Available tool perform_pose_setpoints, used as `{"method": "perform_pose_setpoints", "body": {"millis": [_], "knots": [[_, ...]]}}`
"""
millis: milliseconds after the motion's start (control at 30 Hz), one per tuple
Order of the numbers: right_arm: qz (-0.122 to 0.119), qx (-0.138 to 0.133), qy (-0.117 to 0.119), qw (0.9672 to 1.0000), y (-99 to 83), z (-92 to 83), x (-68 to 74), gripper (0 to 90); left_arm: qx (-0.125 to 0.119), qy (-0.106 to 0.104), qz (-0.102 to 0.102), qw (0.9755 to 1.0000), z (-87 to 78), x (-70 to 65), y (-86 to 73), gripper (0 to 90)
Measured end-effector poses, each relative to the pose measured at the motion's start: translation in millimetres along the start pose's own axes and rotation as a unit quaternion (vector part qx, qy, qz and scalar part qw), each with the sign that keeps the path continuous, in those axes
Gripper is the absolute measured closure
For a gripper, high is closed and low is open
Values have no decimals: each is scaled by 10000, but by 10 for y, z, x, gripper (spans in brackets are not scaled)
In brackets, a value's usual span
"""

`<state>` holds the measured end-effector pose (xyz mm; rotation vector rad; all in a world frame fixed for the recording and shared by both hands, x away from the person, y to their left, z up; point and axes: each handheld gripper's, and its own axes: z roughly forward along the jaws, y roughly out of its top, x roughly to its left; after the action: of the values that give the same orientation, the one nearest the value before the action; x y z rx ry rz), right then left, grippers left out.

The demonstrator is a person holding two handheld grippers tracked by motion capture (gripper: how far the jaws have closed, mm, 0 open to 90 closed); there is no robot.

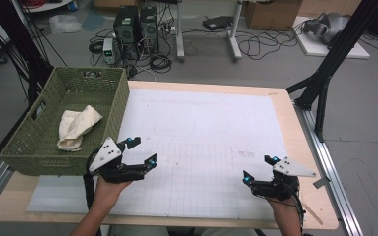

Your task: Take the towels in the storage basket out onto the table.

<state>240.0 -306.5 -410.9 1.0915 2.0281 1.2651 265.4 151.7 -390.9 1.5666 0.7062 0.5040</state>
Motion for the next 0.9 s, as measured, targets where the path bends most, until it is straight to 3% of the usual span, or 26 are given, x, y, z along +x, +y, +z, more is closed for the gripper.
{"method": "perform_pose_setpoints", "body": {"millis": [233, 367, 533, 567, 600, 633, 667, 700, 767, 833, 900], "knots": [[-65, 42, 146, 9999, 5, 47, 26, 73, -70, 123, 56, 9999, -95, 56, 155, 184], [-51, 6, 161, 9999, 20, 39, 39, 73, -149, 253, 53, 9996, -238, 146, 283, 186], [-54, 51, 143, 9999, 12, 42, 52, 73, -214, 506, 70, 9985, -558, 471, 550, 182], [-42, 67, 147, 9999, 10, 46, 55, 73, -214, 506, 70, 9985, -558, 471, 550, 180], [-66, 56, 156, 9998, 10, 58, 51, 73, -199, 535, -34, 9984, -654, 612, 623, 180], [-66, 56, 156, 9998, 10, 58, 51, 73, -199, 535, -34, 9984, -654, 612, 623, 178], [-19, 79, 161, 9998, 15, 75, 54, 73, -241, 698, -113, 9972, -734, 739, 686, 174], [-37, 73, 158, 9998, 17, 82, 53, 73, -241, 698, -113, 9972, -734, 739, 686, 175], [-32, 99, 164, 9998, 20, 91, 66, 73, -350, 822, -167, 9959, -829, 933, 798, 175], [-60, 106, 171, 9998, 19, 102, 73, 73, -363, 840, -192, 9956, -840, 977, 823, 176], [-53, 123, 174, 9998, 17, 105, 78, 73, -314, 852, -323, 9953, -858, 1178, 894, 180]]}}
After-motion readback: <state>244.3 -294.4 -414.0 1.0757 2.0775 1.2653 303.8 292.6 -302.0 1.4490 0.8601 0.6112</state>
